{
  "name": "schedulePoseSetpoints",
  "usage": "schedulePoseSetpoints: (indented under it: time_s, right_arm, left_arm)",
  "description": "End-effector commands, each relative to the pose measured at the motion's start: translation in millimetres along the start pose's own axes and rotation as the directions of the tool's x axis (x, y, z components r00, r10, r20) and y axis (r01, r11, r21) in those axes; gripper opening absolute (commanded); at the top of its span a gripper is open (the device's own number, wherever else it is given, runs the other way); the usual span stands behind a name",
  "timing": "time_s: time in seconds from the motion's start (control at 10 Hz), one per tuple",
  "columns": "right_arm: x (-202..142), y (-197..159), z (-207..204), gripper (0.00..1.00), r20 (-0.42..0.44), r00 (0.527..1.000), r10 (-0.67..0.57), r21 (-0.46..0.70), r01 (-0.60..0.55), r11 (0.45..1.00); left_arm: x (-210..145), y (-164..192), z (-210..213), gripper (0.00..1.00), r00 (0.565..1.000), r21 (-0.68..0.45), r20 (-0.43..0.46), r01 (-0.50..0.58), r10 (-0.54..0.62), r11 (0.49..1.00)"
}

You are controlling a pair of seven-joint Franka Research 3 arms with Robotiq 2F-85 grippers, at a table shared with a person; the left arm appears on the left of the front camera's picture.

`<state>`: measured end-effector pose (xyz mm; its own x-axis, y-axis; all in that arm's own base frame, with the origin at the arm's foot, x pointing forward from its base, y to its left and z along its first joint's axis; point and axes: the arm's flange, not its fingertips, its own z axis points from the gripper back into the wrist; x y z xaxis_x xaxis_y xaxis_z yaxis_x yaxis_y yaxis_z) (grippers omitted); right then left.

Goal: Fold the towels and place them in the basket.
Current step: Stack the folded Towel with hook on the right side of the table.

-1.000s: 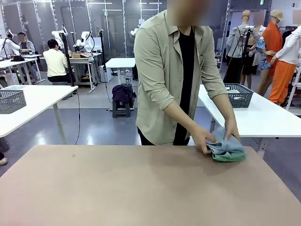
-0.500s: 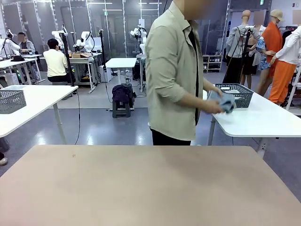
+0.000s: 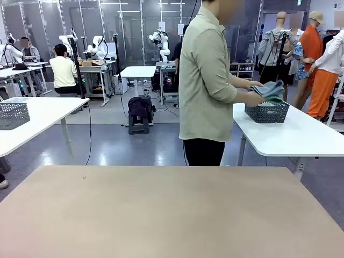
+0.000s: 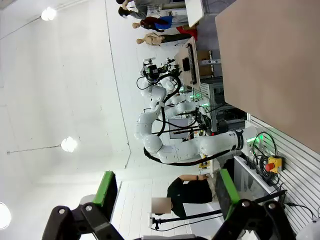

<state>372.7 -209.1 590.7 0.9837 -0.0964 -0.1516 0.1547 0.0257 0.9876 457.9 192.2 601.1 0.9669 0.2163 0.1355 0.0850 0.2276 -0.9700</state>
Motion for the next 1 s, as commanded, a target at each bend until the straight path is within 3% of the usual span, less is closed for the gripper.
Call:
schedulePoseSetpoints:
  time_s: [0.0, 0.3, 0.9]
  right_arm:
    - [-2, -3, -11, 1.00, -0.015, 1.000, -0.008, -0.027, 0.008, 1.000]
    - [-4, 0, -18, 1.00, -0.041, 0.999, -0.004, -0.065, 0.002, 0.998]
    - [-7, 8, -2, 1.00, -0.050, 0.997, 0.065, 0.024, -0.064, 0.998]
  left_arm:
    - [0, 0, 0, 1.00, 1.000, 0.000, 0.000, 0.000, 0.000, 1.000]
    - [10, -10, 16, 1.00, 0.996, -0.031, -0.027, -0.082, 0.081, 0.996]
    - [14, 4, 37, 1.00, 0.977, -0.092, -0.137, -0.174, 0.161, 0.980]
